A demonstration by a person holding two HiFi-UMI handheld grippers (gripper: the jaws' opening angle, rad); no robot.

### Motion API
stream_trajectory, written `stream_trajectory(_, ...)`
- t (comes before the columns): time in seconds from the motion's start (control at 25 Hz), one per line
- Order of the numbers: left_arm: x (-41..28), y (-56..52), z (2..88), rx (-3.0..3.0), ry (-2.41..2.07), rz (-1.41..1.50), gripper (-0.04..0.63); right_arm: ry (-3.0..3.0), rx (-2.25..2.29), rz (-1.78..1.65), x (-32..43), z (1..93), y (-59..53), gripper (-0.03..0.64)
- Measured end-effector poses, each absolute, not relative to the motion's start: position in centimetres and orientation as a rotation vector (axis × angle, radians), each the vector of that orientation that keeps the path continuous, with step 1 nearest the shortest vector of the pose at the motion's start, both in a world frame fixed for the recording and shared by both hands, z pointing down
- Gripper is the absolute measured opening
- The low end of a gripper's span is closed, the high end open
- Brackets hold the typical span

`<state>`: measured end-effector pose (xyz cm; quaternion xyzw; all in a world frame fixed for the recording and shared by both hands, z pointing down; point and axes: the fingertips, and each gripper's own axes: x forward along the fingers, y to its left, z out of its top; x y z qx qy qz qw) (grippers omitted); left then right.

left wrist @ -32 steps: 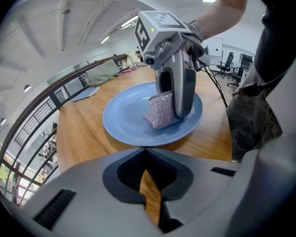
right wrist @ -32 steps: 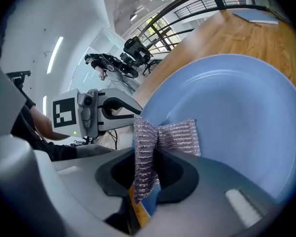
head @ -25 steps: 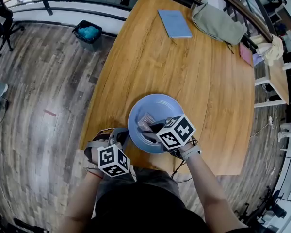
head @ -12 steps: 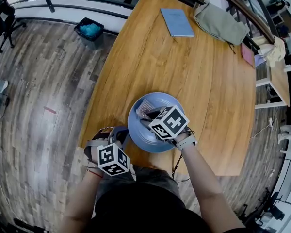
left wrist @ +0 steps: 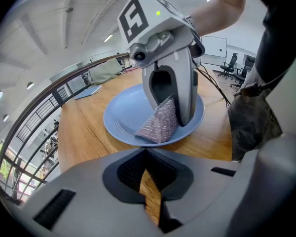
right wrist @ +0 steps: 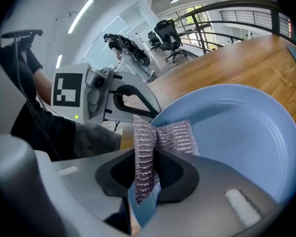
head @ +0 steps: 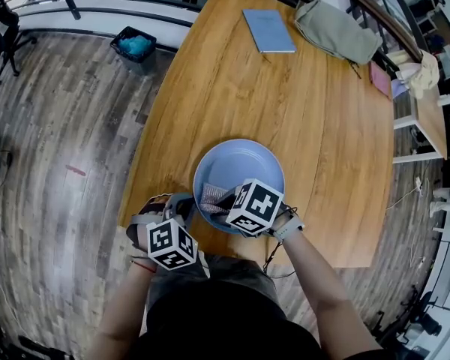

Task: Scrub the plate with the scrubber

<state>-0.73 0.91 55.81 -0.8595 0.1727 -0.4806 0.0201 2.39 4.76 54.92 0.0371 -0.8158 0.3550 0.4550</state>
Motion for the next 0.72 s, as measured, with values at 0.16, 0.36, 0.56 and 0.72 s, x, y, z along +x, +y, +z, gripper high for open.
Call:
stream_trajectory(0.16, -0.6, 1.1, 55.9, -2.662, 0.513, -1.494, -0.004, -1.957, 0.031, 0.939, 4.4, 54.9, 7.2, 0.092)
stream_trajectory(0.36, -0.8, 1.3, 56.1, -2.655, 0.488, -1.497, -0.003, -1.896, 0.066, 1.001, 7.6, 55.3, 8.7, 0.092)
stream_trajectory(0.56, -0.8, 1.5, 56.1, -2.652, 0.469, -1.500, -0.003, -1.850, 0.220, 1.027, 11.2, 55.6, 7.2, 0.092)
stream_trajectory(0.72, -0.7, 1.5, 56.3, -2.648, 0.454, -1.512, -0.004, -1.843, 0.373, 1.048, 13.4, 55.7, 4.6, 0.092)
